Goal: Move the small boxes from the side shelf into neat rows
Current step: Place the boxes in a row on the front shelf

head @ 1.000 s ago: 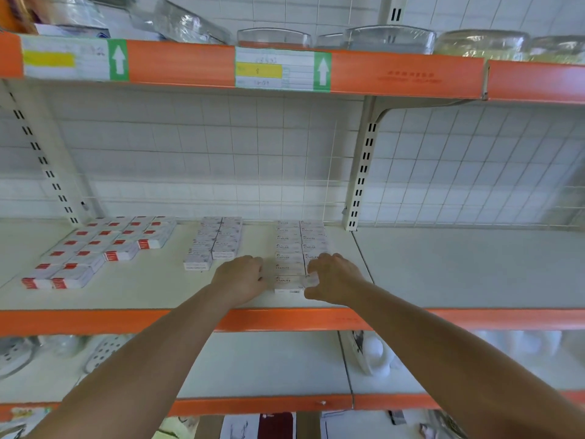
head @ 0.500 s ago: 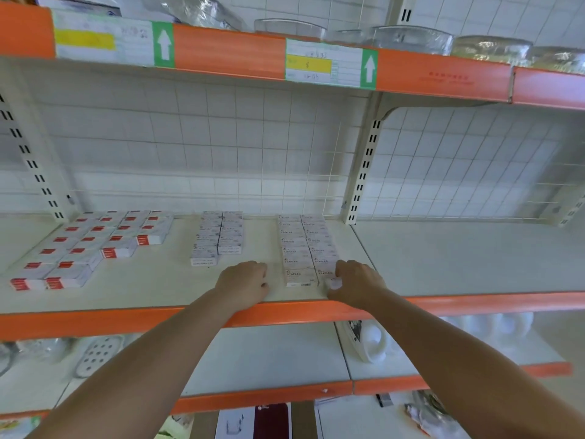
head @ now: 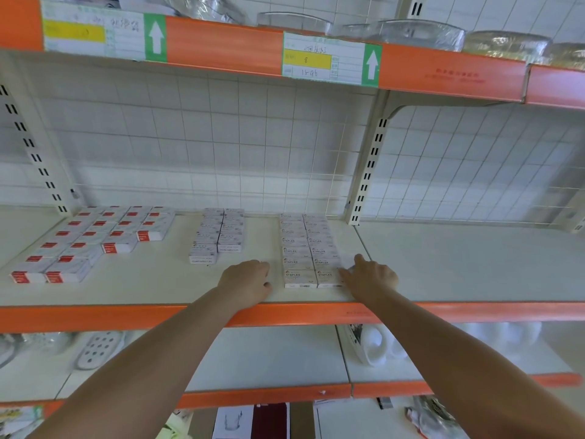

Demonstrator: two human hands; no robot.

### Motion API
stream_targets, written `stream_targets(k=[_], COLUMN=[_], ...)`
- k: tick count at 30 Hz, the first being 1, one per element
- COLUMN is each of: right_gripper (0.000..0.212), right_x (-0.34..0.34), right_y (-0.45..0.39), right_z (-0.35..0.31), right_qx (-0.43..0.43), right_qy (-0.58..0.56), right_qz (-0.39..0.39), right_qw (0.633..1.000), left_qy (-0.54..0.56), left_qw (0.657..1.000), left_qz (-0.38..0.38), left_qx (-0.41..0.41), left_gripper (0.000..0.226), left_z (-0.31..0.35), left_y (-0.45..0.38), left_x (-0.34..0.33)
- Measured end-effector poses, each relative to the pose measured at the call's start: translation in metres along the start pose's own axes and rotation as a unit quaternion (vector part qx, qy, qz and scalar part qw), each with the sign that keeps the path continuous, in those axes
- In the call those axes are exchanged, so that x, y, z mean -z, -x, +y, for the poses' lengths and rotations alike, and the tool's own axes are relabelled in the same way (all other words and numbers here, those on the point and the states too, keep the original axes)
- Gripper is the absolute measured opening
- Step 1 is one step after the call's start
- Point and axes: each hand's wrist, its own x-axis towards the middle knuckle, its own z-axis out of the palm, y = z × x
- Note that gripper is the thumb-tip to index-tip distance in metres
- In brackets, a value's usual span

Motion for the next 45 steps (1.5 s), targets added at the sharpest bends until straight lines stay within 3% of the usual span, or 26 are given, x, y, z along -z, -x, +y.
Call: stream_targets(k=[9,14,21,29,32,37,45], right_gripper=[0.043,0.042,0.042,0.024,0.030,0.054,0.036], right_x=[-0.003,-0.004,-0.008,-0.001,0.008,0.014,0.007], right_y=[-0.010,-0.014,-0.016,-0.018,-0.017,-0.015,-0.017], right_z=[0.003,0.005,0.007,0.017,0.029,0.041,0.044], right_qx=[0.017,-0.016,-0.041,-0.072,-0.012,0.132,0.162], right_qy=[0.071,0.052,0.044,-0.015,-0.006,-0.044,0.009], right_qz=[-0.017,-0.011,-0.017,-0.048,-0.054,-0.146,-0.120], right_qw=[0.997,0.998,0.998,0.996,0.998,0.979,0.979], left_qy=[-0.004,0.011,0.002,0.001,-0.001,-0.005,-0.007], left_qw=[1.000,1.000,1.000,0.999,0.999,0.999,0.999], left_qz=[-0.002,0.007,0.011,0.020,0.031,0.028,0.022], left_qx=[-0.013,-0.024,-0.026,-0.028,-0.031,-0.031,-0.026], left_gripper=[0.024,0.010,0.017,0.012,0.014,0.016,0.016], left_z=[0.013,0.023,0.023,0.023,0.025,0.030,0.031], left_y=[-0.005,-0.008,-0.008,-0.008,-0.010,-0.013,-0.011], left_x=[0.001,-0.001,-0.001,-0.003,-0.004,-0.004,-0.004])
